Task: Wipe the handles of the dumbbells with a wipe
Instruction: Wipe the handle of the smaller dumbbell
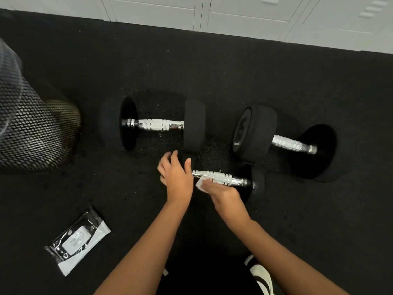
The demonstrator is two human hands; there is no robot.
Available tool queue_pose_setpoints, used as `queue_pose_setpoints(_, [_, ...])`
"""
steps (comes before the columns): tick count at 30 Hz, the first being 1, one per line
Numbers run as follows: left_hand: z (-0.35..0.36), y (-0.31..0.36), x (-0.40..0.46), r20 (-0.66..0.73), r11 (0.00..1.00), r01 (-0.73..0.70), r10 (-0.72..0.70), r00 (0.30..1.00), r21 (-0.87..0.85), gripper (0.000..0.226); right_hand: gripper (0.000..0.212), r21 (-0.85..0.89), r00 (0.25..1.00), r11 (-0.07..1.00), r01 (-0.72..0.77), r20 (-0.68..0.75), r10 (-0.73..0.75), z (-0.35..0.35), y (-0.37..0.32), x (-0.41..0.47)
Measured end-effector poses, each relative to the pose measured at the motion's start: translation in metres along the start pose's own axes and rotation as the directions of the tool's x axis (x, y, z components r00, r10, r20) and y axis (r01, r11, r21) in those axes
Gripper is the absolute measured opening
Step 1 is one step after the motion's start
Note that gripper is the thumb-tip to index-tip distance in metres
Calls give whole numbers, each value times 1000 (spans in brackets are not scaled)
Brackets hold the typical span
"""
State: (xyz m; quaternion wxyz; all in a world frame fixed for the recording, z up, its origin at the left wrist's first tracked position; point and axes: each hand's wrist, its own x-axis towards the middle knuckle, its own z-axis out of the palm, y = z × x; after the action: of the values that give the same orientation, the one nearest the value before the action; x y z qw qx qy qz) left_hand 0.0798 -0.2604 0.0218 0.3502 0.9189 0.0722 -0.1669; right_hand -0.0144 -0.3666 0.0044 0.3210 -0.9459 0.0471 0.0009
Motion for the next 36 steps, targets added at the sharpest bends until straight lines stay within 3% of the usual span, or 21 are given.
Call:
queue_pose_setpoints(1, [-1, 5, -6, -115, 993, -111, 115, 987, 39, 42, 33, 170, 977, 966, -195, -50, 206, -10, -5, 1])
queue_pose_setpoints(2, [-2, 11, -13, -196, 973, -227, 232, 953, 46, 37, 24, 367, 899, 839, -402, -20, 439, -20, -10, 2])
queue_pose_setpoints(3, [-1, 16, -20, -223, 944, -329, 327, 919, 29, 32, 18, 560, 786, 625, -544, 79, 613, -31, -14, 3])
queue_pose_setpoints(5, [4, 25, -31, -132, 903, -411, 395, 909, -122, 24, 7, 769, 611, 216, -601, 268, 745, -49, -16, 3])
queue_pose_setpoints(7, [14, 34, -36, 55, 911, -265, 296, 953, -316, 19, 5, 793, 558, 98, -602, 330, 762, -63, -16, 3])
queue_pose_setpoints(11, [26, 49, -40, 422, 889, 120, 88, 902, -442, 16, 10, 781, 552, 175, -600, 245, 797, -77, -9, 2])
queue_pose_setpoints(14, [26, 58, -41, 560, 810, 331, -3, 829, -485, 17, 7, 772, 566, 227, -593, 199, 800, -83, -1, 3])
queue_pose_setpoints(16, [29, 63, -40, 588, 768, 393, -26, 809, -506, 19, 6, 734, 567, 296, -611, 145, 811, -85, 5, 3])
queue_pose_setpoints(21, [43, 68, -34, 542, 825, 322, -24, 840, -464, 20, 4, 598, 649, 508, -620, 27, 760, -93, 19, 4])
queue_pose_setpoints(24, [56, 64, -26, 427, 925, 119, 51, 903, -362, 18, 7, 423, 668, 677, -602, -197, 718, -101, 37, 2])
queue_pose_setpoints(26, [66, 61, -21, 363, 966, -7, 105, 926, -259, 19, 13, 331, 662, 724, -606, -295, 689, -103, 50, 0])
queue_pose_setpoints(30, [84, 54, -16, 274, 981, -188, 166, 947, 54, 18, 29, 279, 665, 693, -665, -200, 719, -86, 66, -3])
queue_pose_setpoints(36, [92, 42, -7, 293, 909, -339, 264, 919, 243, 8, 50, 444, 661, 578, -685, 44, 749, -66, 67, -7])
